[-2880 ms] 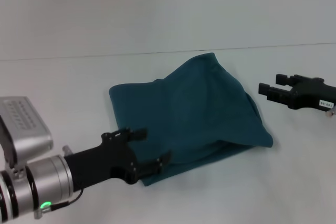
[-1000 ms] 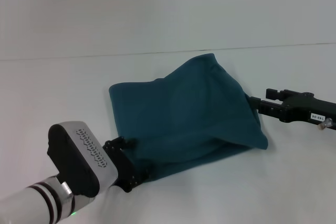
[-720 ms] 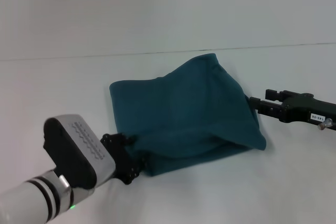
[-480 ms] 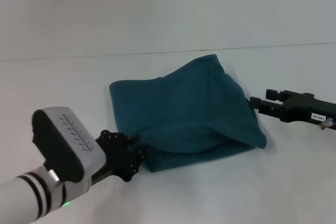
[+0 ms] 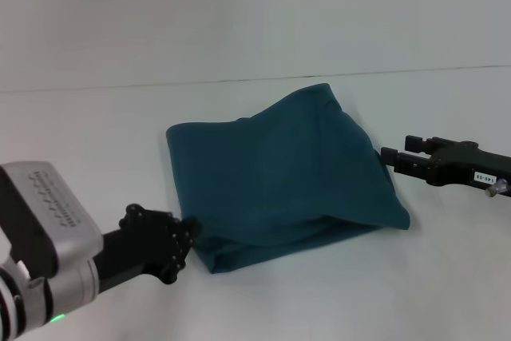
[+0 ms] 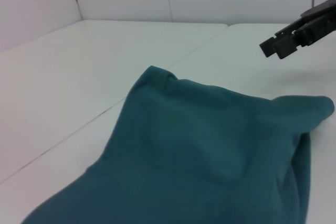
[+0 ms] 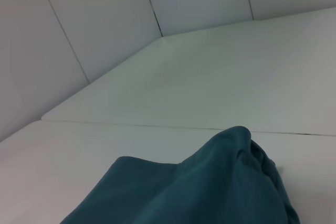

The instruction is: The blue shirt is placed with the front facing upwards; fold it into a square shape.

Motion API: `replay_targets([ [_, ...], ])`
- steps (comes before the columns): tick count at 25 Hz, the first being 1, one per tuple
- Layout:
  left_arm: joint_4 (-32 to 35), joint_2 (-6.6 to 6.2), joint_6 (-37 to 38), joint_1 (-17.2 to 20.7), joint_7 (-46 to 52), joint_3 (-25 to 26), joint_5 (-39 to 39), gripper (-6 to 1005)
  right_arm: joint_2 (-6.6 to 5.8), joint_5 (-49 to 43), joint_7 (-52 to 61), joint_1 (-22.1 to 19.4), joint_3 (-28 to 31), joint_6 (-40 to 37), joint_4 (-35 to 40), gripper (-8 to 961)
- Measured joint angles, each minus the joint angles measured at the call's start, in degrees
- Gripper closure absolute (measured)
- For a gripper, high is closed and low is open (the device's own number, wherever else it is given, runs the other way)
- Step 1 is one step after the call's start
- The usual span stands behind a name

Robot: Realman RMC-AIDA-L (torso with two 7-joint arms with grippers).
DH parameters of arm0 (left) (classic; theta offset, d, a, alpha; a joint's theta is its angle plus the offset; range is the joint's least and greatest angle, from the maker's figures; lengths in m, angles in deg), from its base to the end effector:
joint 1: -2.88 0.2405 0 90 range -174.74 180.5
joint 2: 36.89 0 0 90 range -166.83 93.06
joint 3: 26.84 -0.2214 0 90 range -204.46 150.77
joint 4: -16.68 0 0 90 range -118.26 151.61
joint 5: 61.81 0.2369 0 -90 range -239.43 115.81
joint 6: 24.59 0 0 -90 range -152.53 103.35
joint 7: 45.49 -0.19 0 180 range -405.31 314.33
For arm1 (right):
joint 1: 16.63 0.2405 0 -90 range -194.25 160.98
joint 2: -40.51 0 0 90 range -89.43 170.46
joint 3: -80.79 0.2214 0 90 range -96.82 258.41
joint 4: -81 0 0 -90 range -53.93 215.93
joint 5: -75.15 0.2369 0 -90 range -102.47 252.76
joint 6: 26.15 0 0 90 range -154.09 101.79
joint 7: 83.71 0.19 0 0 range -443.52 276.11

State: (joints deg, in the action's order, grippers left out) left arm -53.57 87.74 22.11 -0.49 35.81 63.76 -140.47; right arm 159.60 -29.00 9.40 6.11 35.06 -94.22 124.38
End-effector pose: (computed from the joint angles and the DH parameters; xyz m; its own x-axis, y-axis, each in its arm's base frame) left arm -0.2100 0.3508 -0.0790 0.9437 0.1649 0.2869 0.3017 -0.7846 -0.5416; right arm 0.2881 0.3900 0.0126 0.6150 -0.4881 -0.6193 -0.7668 -0.5534 -0.3253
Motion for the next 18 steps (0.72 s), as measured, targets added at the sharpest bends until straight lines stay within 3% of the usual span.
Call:
replay_targets([
  [5,3.8,-0.05,-0.1,-1.7,-1.5,1.4,-11.8,946,0.20,1.0,-0.6,0.0,1.2,-0.4,0.2,263],
  [12,13.9,0.01,-0.3,-9.0,-10.4,-0.2,-26.9,940,0.47,4.1,-5.1,0.6,3.7,0.0,-2.9,273],
  [18,17.3,0.00,-0.5,-9.6,-19.3,0.0,-36.7,937,1.03,10.8,-21.1,4.3,1.2,-1.1,-12.2,506],
])
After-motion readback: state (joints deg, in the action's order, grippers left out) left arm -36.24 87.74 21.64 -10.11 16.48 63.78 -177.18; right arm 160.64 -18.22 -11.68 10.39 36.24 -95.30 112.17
